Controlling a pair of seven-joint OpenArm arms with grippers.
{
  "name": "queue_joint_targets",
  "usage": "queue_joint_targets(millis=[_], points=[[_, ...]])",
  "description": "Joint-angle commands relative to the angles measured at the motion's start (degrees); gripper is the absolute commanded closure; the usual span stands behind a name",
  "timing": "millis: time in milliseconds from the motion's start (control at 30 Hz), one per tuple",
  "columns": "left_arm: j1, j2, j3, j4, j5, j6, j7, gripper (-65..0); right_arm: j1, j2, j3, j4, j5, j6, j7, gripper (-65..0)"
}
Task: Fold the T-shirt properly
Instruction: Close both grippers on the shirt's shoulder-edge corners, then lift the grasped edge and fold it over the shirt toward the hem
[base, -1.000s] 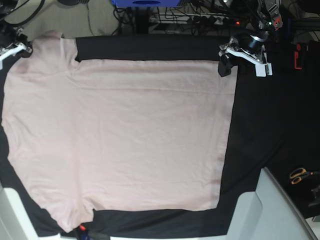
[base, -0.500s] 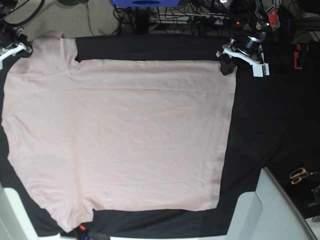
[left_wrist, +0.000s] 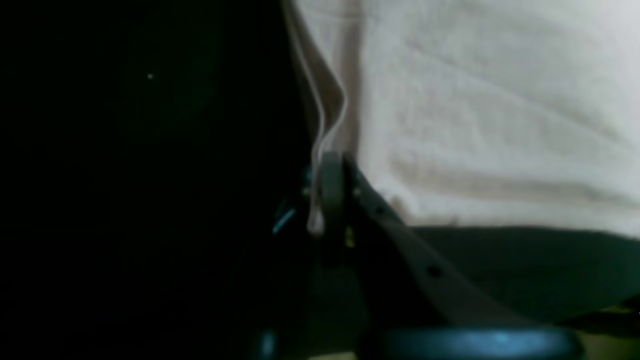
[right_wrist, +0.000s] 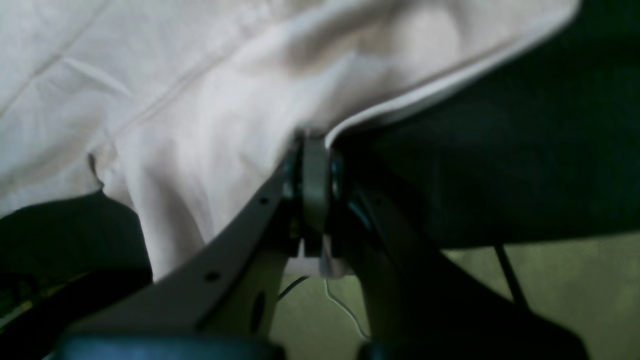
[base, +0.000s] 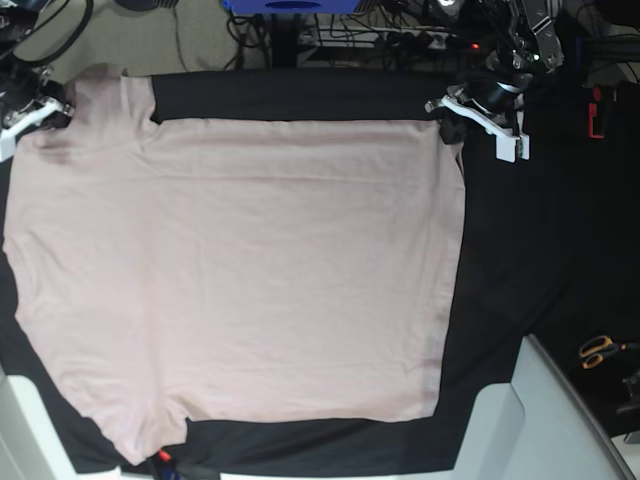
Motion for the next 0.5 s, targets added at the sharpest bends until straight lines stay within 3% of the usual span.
queue_joint_targets(millis=[0, 333, 467], points=[[0.21, -0.29, -0.17, 2.24, -1.18, -0.48, -0.25, 0.0, -0.04, 1.26, 0.23, 2.69, 1.08, 0.52, 0.59, -0.3], [-3.66, 0.59, -0.17, 5.23, -1.09, -0.48, 5.64, 0.0, 2.07, 1.43, 0.23, 10.25, 1.08, 0.52, -2.05, -0.3], [-5.15, 1.21, -0.17, 5.23, -0.82, -0.39, 5.64, 0.0, 3.66, 3.63, 0.15, 9.81, 1.08, 0.52, -2.05, -0.3]])
